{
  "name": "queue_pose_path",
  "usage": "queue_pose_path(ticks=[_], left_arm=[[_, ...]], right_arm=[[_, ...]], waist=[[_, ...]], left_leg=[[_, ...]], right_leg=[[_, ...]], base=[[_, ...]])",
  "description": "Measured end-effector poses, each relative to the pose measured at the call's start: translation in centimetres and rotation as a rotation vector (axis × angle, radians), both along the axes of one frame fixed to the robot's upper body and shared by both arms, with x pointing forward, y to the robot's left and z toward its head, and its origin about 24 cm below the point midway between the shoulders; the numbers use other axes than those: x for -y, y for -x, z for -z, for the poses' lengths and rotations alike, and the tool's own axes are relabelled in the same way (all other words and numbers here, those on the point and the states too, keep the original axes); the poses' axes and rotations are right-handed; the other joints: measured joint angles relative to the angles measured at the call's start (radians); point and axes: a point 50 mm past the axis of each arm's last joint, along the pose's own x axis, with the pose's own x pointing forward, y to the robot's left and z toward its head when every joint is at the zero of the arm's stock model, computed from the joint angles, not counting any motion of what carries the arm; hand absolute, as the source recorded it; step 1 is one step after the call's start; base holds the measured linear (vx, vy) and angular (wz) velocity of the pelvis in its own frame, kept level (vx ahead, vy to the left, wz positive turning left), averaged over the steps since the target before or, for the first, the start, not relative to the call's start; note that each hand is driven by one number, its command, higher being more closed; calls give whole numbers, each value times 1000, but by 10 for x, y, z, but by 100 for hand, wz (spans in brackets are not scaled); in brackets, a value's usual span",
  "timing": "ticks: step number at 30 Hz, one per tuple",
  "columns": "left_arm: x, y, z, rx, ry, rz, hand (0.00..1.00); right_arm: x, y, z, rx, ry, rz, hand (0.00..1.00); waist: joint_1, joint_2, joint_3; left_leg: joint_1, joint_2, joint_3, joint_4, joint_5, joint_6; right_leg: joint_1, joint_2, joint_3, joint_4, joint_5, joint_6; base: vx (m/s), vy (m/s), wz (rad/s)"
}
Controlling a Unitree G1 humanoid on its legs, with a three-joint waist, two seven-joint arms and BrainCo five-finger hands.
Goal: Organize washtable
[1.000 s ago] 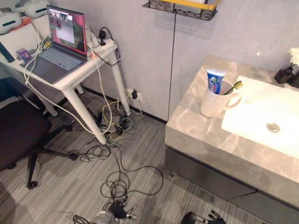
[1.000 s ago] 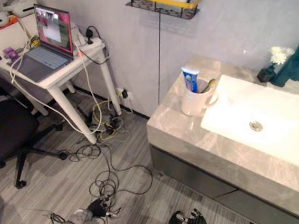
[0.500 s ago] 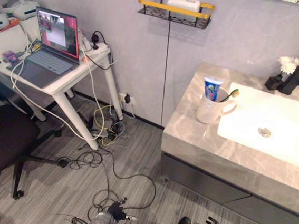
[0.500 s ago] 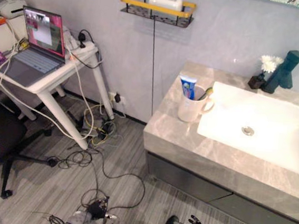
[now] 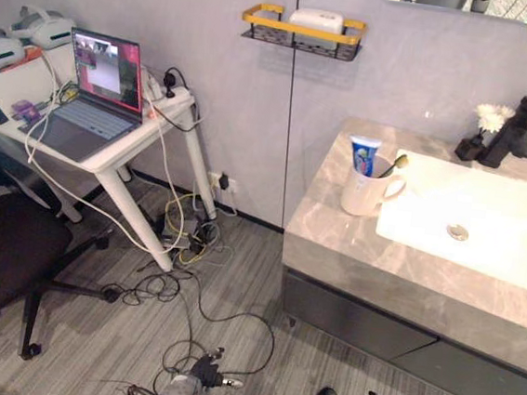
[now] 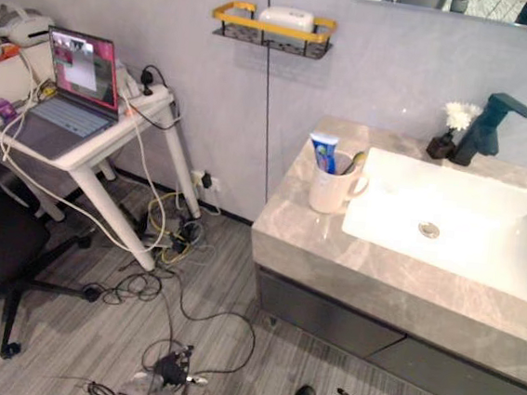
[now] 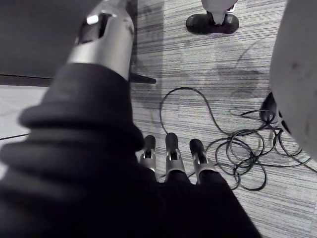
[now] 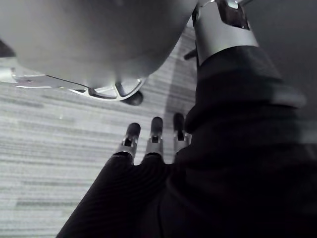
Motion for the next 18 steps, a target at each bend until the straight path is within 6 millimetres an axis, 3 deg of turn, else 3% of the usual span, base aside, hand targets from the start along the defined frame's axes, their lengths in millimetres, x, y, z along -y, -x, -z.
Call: queue_pose_path(ticks=[13, 18], left_arm=[[-3, 1, 1, -15, -6, -10, 0], [-3, -2, 1, -11, -7, -8, 0]], right_arm=[[-5, 2, 2, -23, -9, -26, 0], [-7, 2, 2, -34, -6, -60, 0]], waist=[[8, -22, -15], [30, -33, -20]], left_leg=[[0, -23, -17, -14, 0, 11], [-18, -39, -41, -14, -5, 21]], right_leg=[[-17, -33, -6, 55, -16, 14], [-34, -63, -20, 89, -26, 26]], base=[[13, 37, 3], [40, 56, 16]])
